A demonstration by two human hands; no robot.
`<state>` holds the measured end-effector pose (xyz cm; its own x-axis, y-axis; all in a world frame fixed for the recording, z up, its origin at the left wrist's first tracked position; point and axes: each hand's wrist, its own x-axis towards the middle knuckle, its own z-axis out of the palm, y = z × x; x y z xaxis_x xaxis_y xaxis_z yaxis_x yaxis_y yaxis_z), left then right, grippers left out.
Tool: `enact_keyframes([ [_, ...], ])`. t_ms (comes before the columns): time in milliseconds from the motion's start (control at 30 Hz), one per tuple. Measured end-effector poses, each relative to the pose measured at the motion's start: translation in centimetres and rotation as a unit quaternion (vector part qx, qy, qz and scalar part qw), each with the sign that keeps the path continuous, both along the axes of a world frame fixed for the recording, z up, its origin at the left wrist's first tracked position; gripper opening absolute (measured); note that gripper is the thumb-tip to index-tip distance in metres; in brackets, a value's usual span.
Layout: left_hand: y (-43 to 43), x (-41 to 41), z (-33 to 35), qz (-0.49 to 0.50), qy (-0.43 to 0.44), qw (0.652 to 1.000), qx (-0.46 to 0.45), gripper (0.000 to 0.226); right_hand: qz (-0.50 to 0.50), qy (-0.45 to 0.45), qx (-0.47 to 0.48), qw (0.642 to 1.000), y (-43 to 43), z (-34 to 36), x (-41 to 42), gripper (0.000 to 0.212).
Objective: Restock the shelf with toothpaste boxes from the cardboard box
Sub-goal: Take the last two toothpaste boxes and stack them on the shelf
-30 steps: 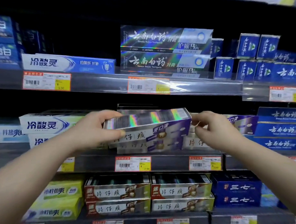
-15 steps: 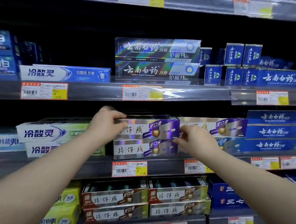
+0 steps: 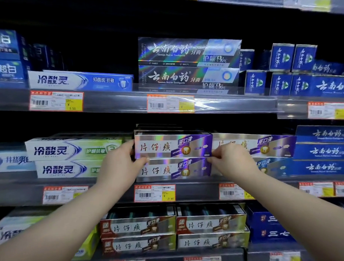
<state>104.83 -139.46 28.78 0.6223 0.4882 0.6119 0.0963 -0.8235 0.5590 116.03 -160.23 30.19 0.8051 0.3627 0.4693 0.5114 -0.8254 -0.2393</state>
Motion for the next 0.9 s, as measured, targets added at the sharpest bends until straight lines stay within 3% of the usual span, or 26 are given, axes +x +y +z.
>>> enact_keyframes([
  [100, 0.0, 0.1, 0.0, 0.004, -0.003, 1.0, -0.014, 0.024, 0.013, -0.014, 0.009, 1.0, -0.1, -0.5, -0.1, 0.024],
  [367, 0.4, 0.1, -0.3, 0.004, -0.017, 0.999, -0.044, 0.021, 0.044, 0.022, 0.124, 0.991, -0.6, -1.4, -0.9, 0.022],
  [900, 0.0, -0.3, -1.0, 0.003, -0.043, 0.994, -0.098, 0.029, 0.034, 0.047, 0.118, 0.991, 0.3, -0.9, -0.6, 0.029],
])
